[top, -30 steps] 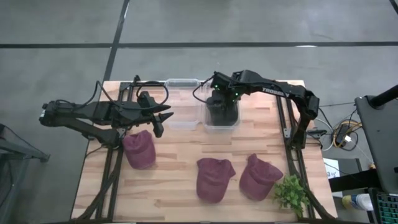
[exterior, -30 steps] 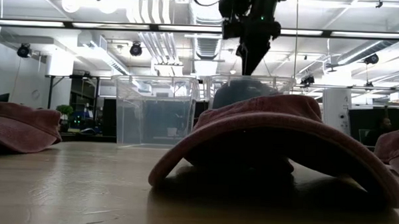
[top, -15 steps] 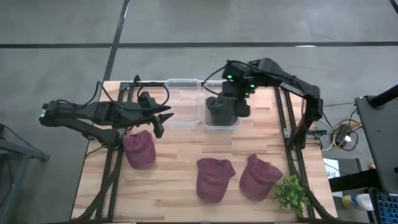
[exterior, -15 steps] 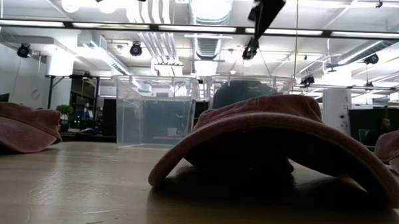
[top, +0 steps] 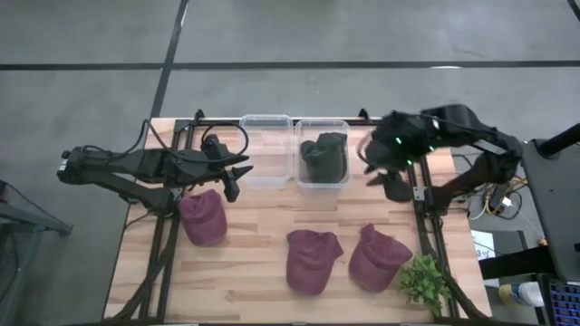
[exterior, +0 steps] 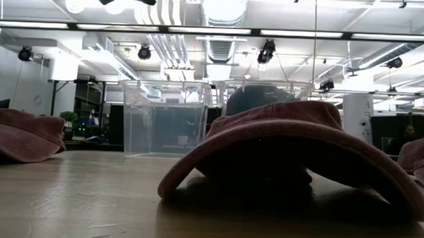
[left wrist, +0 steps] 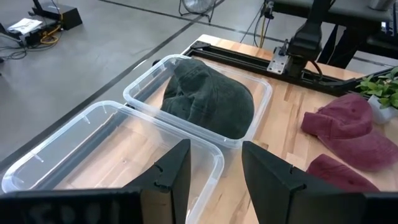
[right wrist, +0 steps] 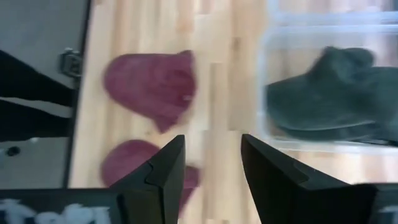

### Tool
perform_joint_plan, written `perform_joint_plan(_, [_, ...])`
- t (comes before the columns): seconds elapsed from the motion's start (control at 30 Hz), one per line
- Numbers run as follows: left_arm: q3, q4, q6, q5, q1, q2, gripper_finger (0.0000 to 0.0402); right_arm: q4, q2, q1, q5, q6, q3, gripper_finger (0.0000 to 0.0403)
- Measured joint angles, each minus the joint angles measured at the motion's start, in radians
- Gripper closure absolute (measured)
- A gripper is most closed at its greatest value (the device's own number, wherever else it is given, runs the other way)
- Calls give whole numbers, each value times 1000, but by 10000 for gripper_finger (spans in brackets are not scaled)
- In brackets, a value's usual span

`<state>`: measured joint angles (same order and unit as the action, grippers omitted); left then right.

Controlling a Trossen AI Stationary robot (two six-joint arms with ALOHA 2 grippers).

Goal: Pick & Place hat
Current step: Put the right red cap into the left transparent bin

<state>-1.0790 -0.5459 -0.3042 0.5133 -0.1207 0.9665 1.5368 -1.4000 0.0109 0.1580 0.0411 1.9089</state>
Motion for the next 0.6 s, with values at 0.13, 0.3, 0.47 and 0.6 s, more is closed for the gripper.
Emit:
perform_joint_plan(0.13, [0,0,1,0,0,0,264,-81,55,-114,-22,119,-114,262])
perform_joint_plan(0.3, [1,0,1,0,0,0,264,-111,76,-219,-81,233,-263,272])
perform_joint_plan(0.47, [1,0,2,0,0,0,264,-115,69,-263,-78,357,-422,275])
perform_joint_plan(0.6, [1,0,2,0,0,0,264,-122,66,-269,-53,441,-547,264])
